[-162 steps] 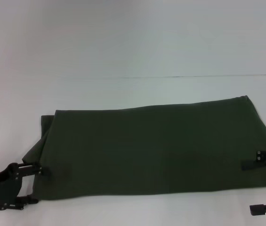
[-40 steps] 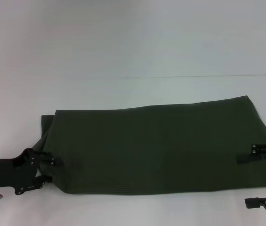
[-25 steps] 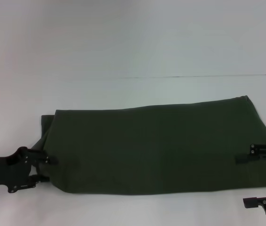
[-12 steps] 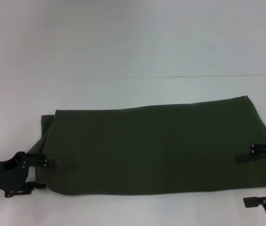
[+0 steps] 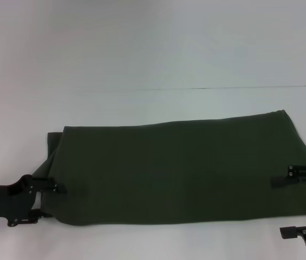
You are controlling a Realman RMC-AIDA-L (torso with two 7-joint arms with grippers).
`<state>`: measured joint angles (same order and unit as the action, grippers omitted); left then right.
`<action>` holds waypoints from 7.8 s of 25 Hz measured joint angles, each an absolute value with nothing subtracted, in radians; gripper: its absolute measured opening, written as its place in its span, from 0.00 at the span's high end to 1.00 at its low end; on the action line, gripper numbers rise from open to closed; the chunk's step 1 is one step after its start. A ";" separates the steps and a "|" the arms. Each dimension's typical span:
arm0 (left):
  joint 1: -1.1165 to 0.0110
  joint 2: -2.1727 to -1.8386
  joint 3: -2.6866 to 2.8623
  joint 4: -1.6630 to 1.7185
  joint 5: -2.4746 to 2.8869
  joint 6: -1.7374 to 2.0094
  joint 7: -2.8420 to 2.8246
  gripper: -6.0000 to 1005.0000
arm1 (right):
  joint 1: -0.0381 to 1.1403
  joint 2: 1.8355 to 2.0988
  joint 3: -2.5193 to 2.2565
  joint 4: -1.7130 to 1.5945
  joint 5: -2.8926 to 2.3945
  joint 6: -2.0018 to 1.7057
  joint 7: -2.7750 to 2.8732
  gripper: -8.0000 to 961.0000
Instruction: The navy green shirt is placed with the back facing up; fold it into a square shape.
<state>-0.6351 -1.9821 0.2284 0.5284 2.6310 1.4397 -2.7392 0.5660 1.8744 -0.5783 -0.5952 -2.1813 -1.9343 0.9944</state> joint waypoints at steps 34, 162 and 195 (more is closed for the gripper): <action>-0.651 -1.982 0.299 0.543 2.633 1.407 -2.747 0.76 | 0.568 1.879 -0.578 -0.595 -2.181 -1.933 1.002 0.04; -0.633 -2.130 0.730 0.461 1.748 1.436 -1.353 0.06 | 0.889 1.882 -0.851 -0.511 -2.267 -1.335 2.268 0.04; -0.594 -2.108 0.682 0.498 1.758 1.521 -1.363 0.05 | 0.762 1.929 -0.867 -0.781 -2.123 -1.532 1.903 0.04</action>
<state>-0.5937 -2.1082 0.6819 0.4979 1.7582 1.5214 -1.3633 0.7621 1.9295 -0.8666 -0.7811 -2.1226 -1.5319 1.9027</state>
